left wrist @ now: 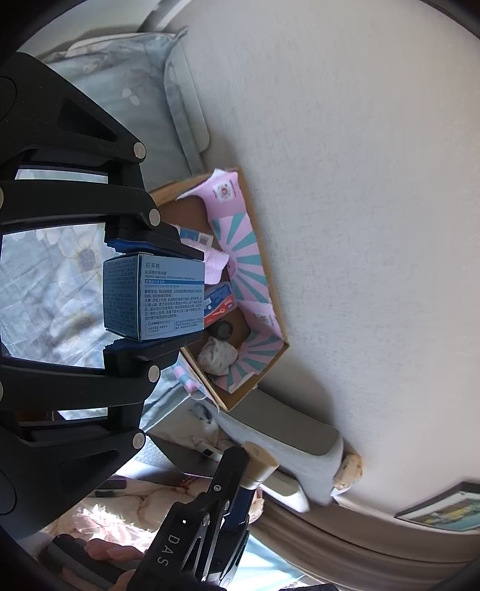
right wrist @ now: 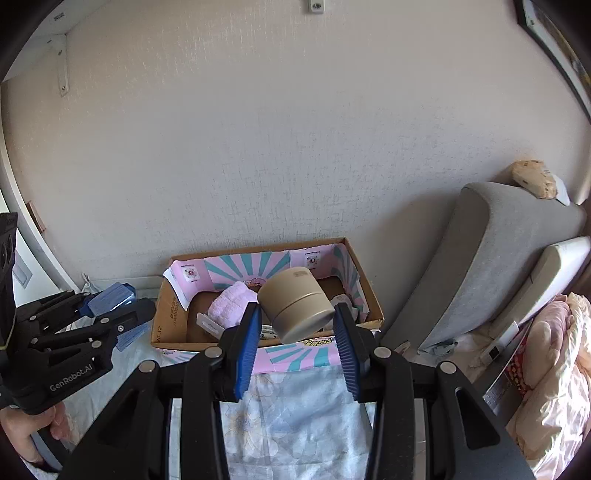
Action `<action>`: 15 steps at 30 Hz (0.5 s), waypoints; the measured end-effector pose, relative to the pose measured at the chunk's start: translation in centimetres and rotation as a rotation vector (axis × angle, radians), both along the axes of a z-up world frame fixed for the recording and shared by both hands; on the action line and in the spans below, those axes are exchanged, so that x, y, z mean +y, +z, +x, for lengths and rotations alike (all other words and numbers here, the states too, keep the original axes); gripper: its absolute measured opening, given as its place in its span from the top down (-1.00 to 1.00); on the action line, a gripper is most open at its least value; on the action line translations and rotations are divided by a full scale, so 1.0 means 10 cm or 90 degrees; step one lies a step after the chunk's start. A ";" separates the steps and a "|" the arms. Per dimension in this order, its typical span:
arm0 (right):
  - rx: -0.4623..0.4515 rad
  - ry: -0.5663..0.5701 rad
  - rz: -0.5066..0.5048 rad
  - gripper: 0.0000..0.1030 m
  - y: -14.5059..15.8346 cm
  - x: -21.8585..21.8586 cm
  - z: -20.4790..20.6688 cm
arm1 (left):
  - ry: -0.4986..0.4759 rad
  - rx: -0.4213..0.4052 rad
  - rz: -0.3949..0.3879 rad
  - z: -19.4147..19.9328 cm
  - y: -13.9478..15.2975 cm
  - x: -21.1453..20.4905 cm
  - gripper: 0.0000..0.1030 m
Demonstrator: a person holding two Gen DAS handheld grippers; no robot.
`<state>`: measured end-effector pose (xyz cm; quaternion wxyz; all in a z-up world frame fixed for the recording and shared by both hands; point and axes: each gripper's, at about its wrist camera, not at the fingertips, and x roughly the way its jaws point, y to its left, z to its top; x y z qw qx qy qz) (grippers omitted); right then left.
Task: Organize objects
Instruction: 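Carry blue box and beige container up over the cardboard box with both tools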
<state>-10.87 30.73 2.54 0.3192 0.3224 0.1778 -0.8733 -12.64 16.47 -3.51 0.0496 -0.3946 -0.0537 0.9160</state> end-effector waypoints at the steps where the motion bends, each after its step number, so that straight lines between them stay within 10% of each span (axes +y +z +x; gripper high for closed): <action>1: -0.005 0.004 0.003 0.29 0.00 -0.02 -0.02 | 0.000 -0.010 0.002 -0.06 -0.03 0.00 0.39; 15: -0.068 0.072 0.071 0.29 -0.27 -0.59 -0.85 | 0.011 -0.091 0.007 -0.94 -0.40 -0.06 0.39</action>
